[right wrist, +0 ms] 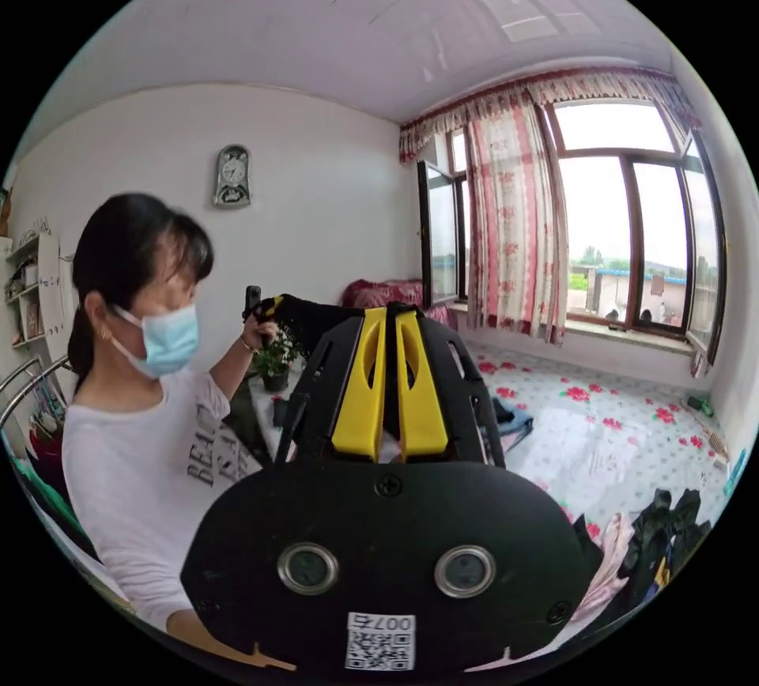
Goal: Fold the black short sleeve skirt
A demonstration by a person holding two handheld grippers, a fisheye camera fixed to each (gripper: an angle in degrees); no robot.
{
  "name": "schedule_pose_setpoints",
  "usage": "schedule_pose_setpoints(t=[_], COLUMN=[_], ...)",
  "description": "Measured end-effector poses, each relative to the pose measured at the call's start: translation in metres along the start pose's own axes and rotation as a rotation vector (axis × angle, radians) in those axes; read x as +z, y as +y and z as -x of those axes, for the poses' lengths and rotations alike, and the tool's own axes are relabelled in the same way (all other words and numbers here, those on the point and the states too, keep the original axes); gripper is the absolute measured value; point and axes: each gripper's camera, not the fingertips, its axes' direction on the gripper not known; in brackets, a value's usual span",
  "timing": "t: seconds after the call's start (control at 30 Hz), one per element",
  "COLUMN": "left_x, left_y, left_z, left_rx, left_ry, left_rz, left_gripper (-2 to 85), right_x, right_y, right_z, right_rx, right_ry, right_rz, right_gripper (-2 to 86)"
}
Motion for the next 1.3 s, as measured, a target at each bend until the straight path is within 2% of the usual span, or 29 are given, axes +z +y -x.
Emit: schedule_pose_setpoints(t=[0.13,0.23,0.3,0.4,0.53,0.73,0.87,1.03,1.1,1.2,1.3], left_x=[0.013,0.023,0.034,0.049,0.071,0.097,0.125,0.167,0.178,0.177,0.178], left_y=[0.090,0.166,0.218,0.253,0.271,0.269,0.261,0.272,0.289,0.307,0.326], left_z=[-0.005,0.018,0.049,0.079,0.105,0.155,0.235,0.359,0.410,0.450,0.460], left_rx=[-0.073,-0.274,-0.484,-0.632,-0.706,-0.727,-0.823,-1.058,-1.154,-1.218,-1.185], left_ry=[-0.016,0.049,0.103,0.066,0.053,0.001,-0.077,-0.212,-0.293,-0.389,-0.401], left_rz=[0.139,0.163,0.188,0.238,0.283,0.224,0.236,0.235,0.170,0.166,0.272], left_gripper=[-0.1,-0.1,-0.2,-0.6,-0.7,-0.7,0.0,3.5,6.8,8.6,8.9], right_x=[0.021,0.046,0.063,0.094,0.128,0.162,0.208,0.306,0.336,0.360,0.360], right_y=[0.109,0.187,0.229,0.277,0.311,0.315,0.300,0.298,0.312,0.339,0.359], right_z=[0.006,-0.002,-0.012,-0.030,-0.062,-0.122,-0.168,-0.259,-0.286,-0.308,-0.297], right_rx=[0.148,0.322,0.435,0.572,0.682,0.744,0.735,0.901,0.996,1.114,1.087], right_ry=[-0.044,-0.072,-0.090,-0.098,-0.127,-0.218,-0.230,-0.098,-0.013,0.119,0.283], right_rz=[0.123,0.202,0.262,0.392,0.483,0.408,0.437,0.460,0.452,0.456,0.509], right_gripper=[-0.2,-0.3,-0.3,-0.3,-0.3,-0.3,-0.2,0.5,1.1,2.6,4.0])
